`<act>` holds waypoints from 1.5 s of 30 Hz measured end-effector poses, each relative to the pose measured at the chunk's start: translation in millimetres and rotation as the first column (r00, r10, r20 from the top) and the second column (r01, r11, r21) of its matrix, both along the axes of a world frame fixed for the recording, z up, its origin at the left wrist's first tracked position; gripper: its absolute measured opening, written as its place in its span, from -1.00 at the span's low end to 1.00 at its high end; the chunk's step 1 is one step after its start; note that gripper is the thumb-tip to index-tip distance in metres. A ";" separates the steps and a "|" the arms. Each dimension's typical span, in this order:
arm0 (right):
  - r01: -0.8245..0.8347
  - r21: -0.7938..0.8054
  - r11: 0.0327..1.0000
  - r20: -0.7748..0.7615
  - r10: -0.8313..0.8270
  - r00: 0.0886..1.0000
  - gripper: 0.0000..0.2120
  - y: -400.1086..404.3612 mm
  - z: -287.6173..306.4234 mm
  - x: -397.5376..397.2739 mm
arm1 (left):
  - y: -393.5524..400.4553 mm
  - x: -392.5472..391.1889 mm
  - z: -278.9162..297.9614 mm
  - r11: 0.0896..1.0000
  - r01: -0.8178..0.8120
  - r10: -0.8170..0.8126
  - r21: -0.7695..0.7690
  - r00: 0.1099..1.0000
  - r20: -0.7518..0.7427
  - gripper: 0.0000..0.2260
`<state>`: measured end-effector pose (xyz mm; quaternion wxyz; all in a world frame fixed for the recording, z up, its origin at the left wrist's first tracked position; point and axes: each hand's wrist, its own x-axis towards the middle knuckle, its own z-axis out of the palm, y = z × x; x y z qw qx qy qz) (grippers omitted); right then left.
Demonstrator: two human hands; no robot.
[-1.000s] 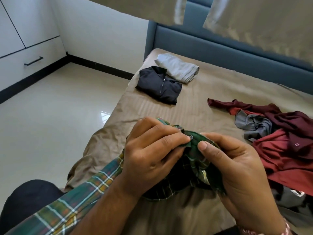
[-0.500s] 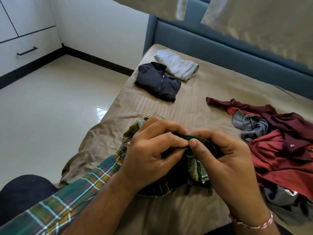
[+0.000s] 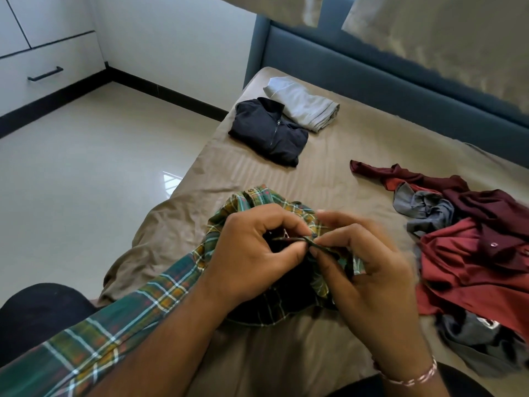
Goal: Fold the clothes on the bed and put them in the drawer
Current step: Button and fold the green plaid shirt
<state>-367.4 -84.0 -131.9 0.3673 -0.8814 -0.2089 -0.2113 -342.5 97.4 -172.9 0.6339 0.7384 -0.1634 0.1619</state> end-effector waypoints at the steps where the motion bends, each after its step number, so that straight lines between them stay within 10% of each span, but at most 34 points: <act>1: -0.009 -0.016 1.000 0.006 0.009 1.000 -0.83 -0.5 -2.8 -0.2 | -2.3 -1.0 -0.3 0.999 -0.035 0.035 0.008 0.999 0.010 -0.85; 19: 0.201 0.520 0.830 -0.457 0.072 0.886 -0.86 -18.4 -7.5 14.8 | 39.3 19.2 -13.0 0.923 -0.283 0.216 0.260 0.942 0.256 -0.93; 21: 0.038 0.414 0.910 -0.483 0.184 0.856 -0.85 -26.6 -5.1 13.6 | 54.7 17.9 -8.2 0.972 0.058 -0.061 0.227 0.998 0.006 -0.93; 24: -0.254 0.369 0.894 -0.618 0.440 0.652 -0.67 -33.5 -2.3 11.1 | 76.7 11.7 -2.7 0.845 0.527 -0.529 -0.092 0.798 -0.290 -0.80; 27: -0.070 0.242 0.968 -0.585 0.203 0.785 -0.81 -28.8 -20.8 23.2 | 63.2 21.8 -18.6 0.969 0.160 -0.120 0.187 0.971 -0.208 -0.76; 29: 0.081 0.031 0.996 -0.507 -0.054 0.860 -0.85 -25.2 -40.3 37.1 | 46.7 28.6 -32.4 0.860 0.002 0.077 0.510 0.988 -0.134 -0.53; 31: 0.026 -0.167 0.986 -0.459 -0.101 0.883 -0.48 -20.3 -56.2 49.2 | 35.6 30.5 -51.2 0.731 0.145 0.077 0.667 0.954 -0.291 -0.15; 33: 0.007 -0.198 0.980 -0.425 -0.092 0.901 -0.28 -13.4 -70.1 59.5 | 28.3 32.1 -72.7 0.679 0.229 0.089 0.698 0.917 -0.388 -0.04; 36: 0.079 -0.189 0.979 -0.297 -0.133 0.946 -0.30 -1.9 -80.5 74.4 | 21.3 33.1 -75.2 0.598 0.296 -0.010 0.745 0.932 -0.362 -0.62; 41: 0.033 -0.672 0.740 -0.309 -0.321 0.895 -0.09 6.4 -91.9 109.5 | 21.9 24.1 -56.2 0.625 0.648 -0.409 0.435 0.747 -0.524 -0.81; 45: -0.039 -0.739 0.672 -0.320 -0.300 0.899 -0.58 3.1 -115.3 105.0 | 20.3 32.4 -75.8 0.878 0.012 0.021 0.479 0.998 -0.063 -0.64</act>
